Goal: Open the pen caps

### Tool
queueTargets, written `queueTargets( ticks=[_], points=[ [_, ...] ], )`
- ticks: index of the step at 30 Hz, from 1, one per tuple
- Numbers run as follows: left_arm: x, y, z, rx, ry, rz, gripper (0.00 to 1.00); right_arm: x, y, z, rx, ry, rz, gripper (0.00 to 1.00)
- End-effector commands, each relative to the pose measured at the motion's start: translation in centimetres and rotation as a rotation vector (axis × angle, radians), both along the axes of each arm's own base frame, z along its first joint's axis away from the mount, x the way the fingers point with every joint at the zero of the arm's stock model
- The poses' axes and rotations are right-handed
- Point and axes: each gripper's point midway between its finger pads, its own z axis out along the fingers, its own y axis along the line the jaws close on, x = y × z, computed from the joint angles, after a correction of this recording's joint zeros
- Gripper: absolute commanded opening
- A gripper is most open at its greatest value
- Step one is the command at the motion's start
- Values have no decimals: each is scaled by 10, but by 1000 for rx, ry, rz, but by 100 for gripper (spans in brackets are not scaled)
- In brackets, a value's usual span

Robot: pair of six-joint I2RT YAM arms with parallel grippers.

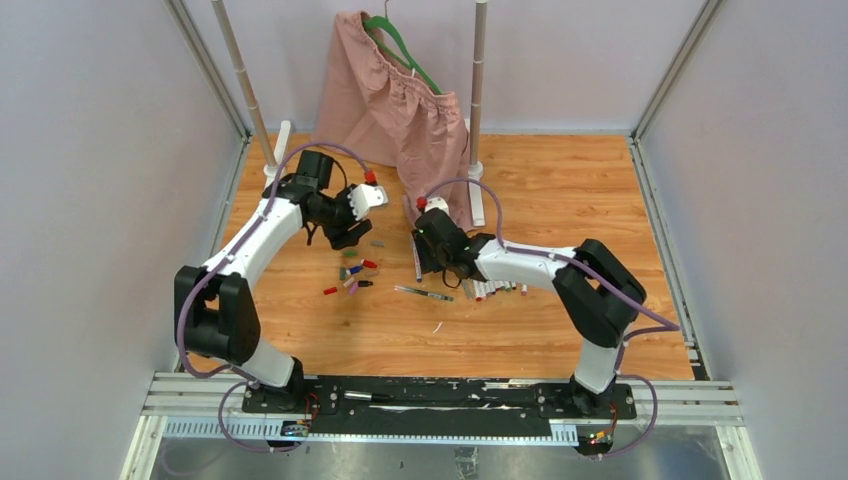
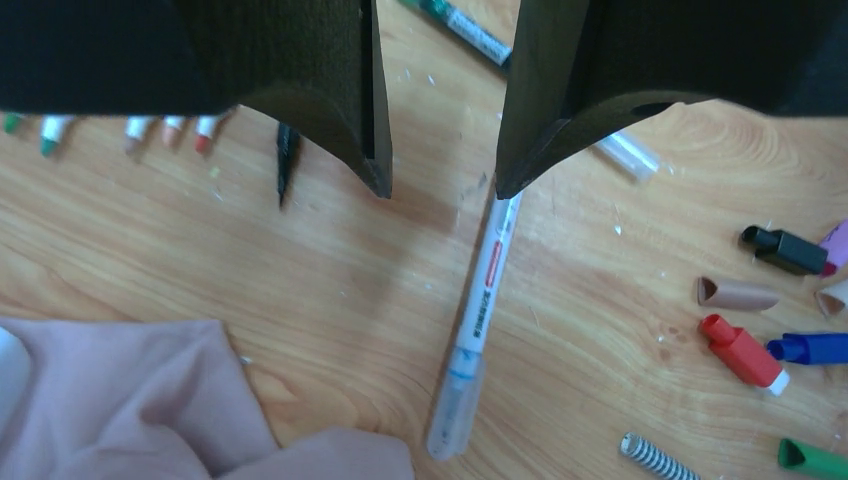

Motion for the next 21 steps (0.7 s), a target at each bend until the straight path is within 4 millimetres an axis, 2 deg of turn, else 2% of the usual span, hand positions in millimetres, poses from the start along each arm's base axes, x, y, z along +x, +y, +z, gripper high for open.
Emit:
queueTargets(
  ticks=[1, 6, 9, 12, 14, 15, 18, 21],
  points=[
    [-20, 5, 11, -59, 44, 41, 63, 3, 22, -12, -20, 15, 50, 47],
    [-34, 10, 16, -71, 30, 58, 64, 7, 31, -32, -42, 45, 56, 46],
    [-35, 11, 16, -67, 28, 60, 64, 7, 29, -45, -66, 63, 50, 42],
    [-26, 13, 12, -48, 38, 68, 64, 5, 24, -54, -87, 78, 38, 29],
    [-7, 10, 11, -50, 44, 95, 64, 3, 18, -53, -93, 73, 23, 20],
    [6, 7, 13, -60, 42, 112, 64, 2, 15, -51, -89, 67, 18, 13],
    [53, -6, 12, -103, 69, 196, 62, -3, 8, -43, -76, 47, 11, 1],
    [98, -16, 6, -121, 81, 270, 59, -6, -1, -37, -75, 30, 4, 0]
  ],
)
